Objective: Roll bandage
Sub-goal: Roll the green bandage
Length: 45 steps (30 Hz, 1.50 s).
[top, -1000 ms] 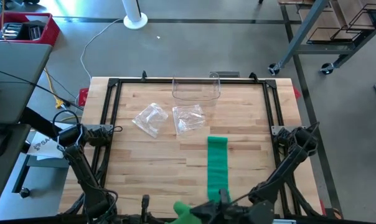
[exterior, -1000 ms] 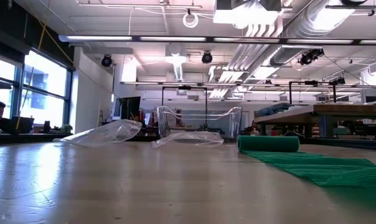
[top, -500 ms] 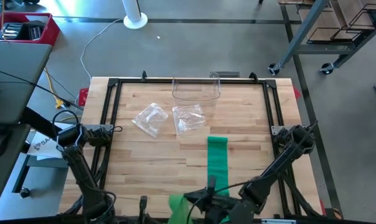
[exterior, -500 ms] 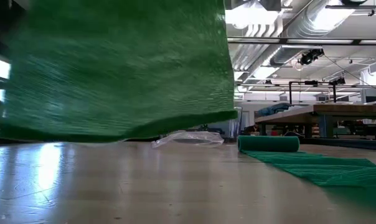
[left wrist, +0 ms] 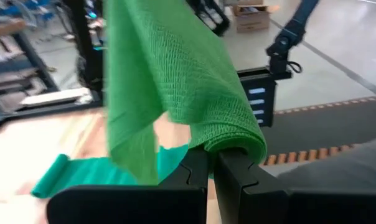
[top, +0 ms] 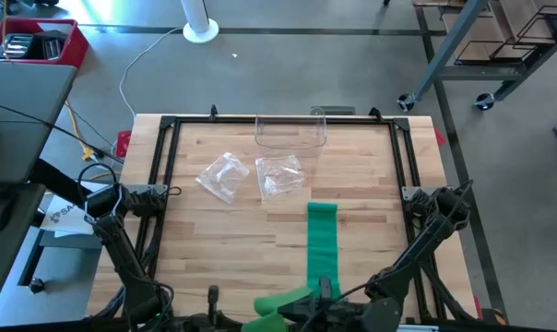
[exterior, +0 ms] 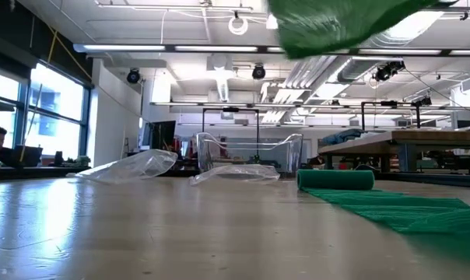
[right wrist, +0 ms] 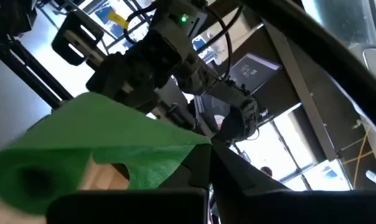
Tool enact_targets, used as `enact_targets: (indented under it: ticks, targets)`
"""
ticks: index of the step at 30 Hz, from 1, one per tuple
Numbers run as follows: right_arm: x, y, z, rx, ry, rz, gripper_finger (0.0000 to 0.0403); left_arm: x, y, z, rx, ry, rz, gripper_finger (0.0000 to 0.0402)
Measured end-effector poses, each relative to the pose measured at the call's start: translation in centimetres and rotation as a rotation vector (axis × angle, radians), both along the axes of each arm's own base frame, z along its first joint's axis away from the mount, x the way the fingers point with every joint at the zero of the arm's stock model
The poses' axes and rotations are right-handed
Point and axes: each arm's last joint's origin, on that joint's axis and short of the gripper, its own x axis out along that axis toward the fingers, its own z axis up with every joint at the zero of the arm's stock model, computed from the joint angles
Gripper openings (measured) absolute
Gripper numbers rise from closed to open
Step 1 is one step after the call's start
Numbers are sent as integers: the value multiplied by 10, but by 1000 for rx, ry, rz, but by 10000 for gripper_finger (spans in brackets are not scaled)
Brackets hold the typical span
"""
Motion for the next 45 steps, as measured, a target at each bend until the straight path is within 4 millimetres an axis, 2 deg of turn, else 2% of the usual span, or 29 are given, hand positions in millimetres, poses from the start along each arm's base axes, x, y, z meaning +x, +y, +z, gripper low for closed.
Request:
enact_targets:
  ticks: [5,10,13,18,22,28,32,38,45]
  targets:
    - [16,-16,0,0,1,-52,0,8,4,-1,-17,21,-21,1]
    - [22,-30,-1,29,15,-246,0,5,3,0,6,11,-11,1]
    - [22,-32,-9,65,56,-310,0,-1,0,0,18,-6,12,1]
    - [21,-33,-28,157,145,-294,4,-10,-4,1,35,-30,44,1]
    - [25,-37,-31,208,166,-265,33,-11,-4,1,27,-31,44,1]
    - [30,-36,-19,207,106,-188,119,-6,-2,-2,-6,-2,28,1]
    - [29,-37,-19,186,100,-234,166,-3,0,-2,-32,12,17,1]
    - [20,-34,-33,168,181,-288,180,-8,-3,-1,-48,-7,36,1]
    - [10,-34,-51,256,280,-306,181,-12,-3,0,-53,-40,94,1]
